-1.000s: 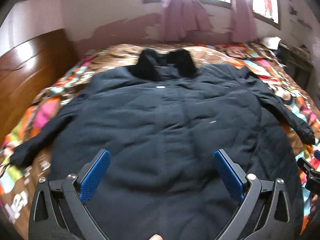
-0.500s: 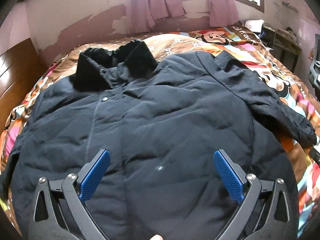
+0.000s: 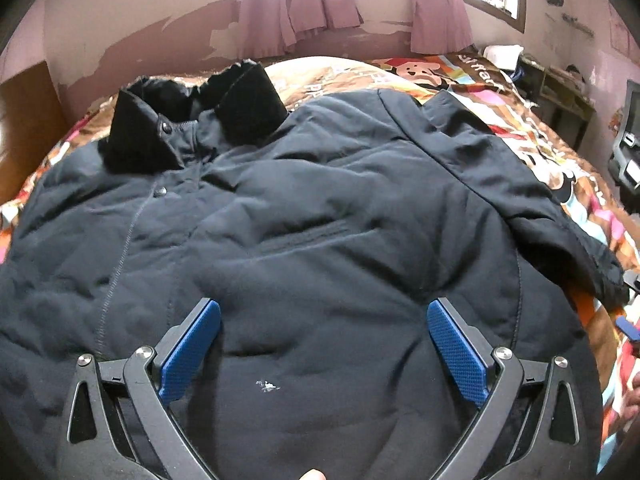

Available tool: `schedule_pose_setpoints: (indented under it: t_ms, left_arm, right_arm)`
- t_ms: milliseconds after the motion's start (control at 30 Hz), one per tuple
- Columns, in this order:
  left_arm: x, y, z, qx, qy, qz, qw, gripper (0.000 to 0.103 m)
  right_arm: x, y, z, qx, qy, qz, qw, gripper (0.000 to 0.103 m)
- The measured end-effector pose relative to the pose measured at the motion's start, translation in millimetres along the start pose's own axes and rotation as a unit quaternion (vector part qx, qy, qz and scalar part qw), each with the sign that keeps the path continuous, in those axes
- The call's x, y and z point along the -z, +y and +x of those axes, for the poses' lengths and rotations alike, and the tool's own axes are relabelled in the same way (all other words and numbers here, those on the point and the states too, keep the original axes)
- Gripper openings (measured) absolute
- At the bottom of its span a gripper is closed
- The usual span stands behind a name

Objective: Fold large clothes
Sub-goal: 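Grasp the sleeve cuff with the right tool and fold it across the jacket body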

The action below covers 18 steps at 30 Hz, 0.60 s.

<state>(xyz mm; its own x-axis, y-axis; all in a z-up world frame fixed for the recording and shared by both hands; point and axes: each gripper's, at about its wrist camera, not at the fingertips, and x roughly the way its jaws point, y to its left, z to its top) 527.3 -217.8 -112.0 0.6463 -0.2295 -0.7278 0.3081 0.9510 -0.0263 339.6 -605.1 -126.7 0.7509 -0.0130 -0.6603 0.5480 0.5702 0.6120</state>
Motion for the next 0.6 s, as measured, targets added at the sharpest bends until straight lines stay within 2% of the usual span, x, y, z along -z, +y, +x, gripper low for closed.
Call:
schedule_pose_setpoints:
  t_ms: [67,133,200,233,267,300,333,367,467,600]
  left_arm:
    - [2.2,0.7,1.2,0.004,-0.004,-0.002,1.0,0.102]
    - [4.1,0.3,0.6,0.004,-0.008,-0.001,1.0,0.102]
    - [6.1,-0.2,0.2,0.005,-0.014,-0.002,0.9999,0.102]
    - [7.4,0.1,0.1,0.006,-0.018,-0.002,0.9998,0.102]
    - [9.1,0.8,-0.3,0.008,-0.023,-0.003,0.9997,0.102]
    - [10.9,1.9,-0.5,0.011,-0.027,-0.006,0.9995,0.102]
    - [12.1,3.3,-0.3,0.015,-0.029,-0.01,0.9994,0.102]
    - [12.4,4.9,-0.1,0.021,-0.029,-0.014,0.9993,0.102]
    - [10.8,6.4,-0.3,0.029,-0.026,-0.02,0.999,0.102]
    - [7.8,7.4,-6.2,0.029,-0.012,-0.01,0.9995,0.102]
  right_arm:
    - [-5.1,-7.0,6.4,0.01,0.005,0.026,1.0,0.103]
    - [-8.2,-18.7,14.8,-0.013,0.016,0.078,0.997,0.101]
    - [-11.6,-27.1,19.6,-0.027,0.013,0.11,0.994,0.085]
    - [-13.2,-29.9,21.4,-0.028,0.01,0.119,0.992,0.067]
    - [-16.0,-31.8,23.2,-0.027,0.009,0.122,0.992,0.054]
    - [-18.5,-31.7,23.0,-0.027,0.006,0.118,0.993,0.048]
    - [-20.7,-30.5,21.3,-0.025,0.0,0.111,0.994,0.033]
    - [-23.6,-28.1,17.7,-0.021,-0.007,0.1,0.995,0.023]
    - [-33.8,-8.3,2.7,-0.015,-0.029,0.045,0.998,0.012]
    - [-50.0,43.9,-31.3,-0.001,-0.08,-0.064,0.995,0.008]
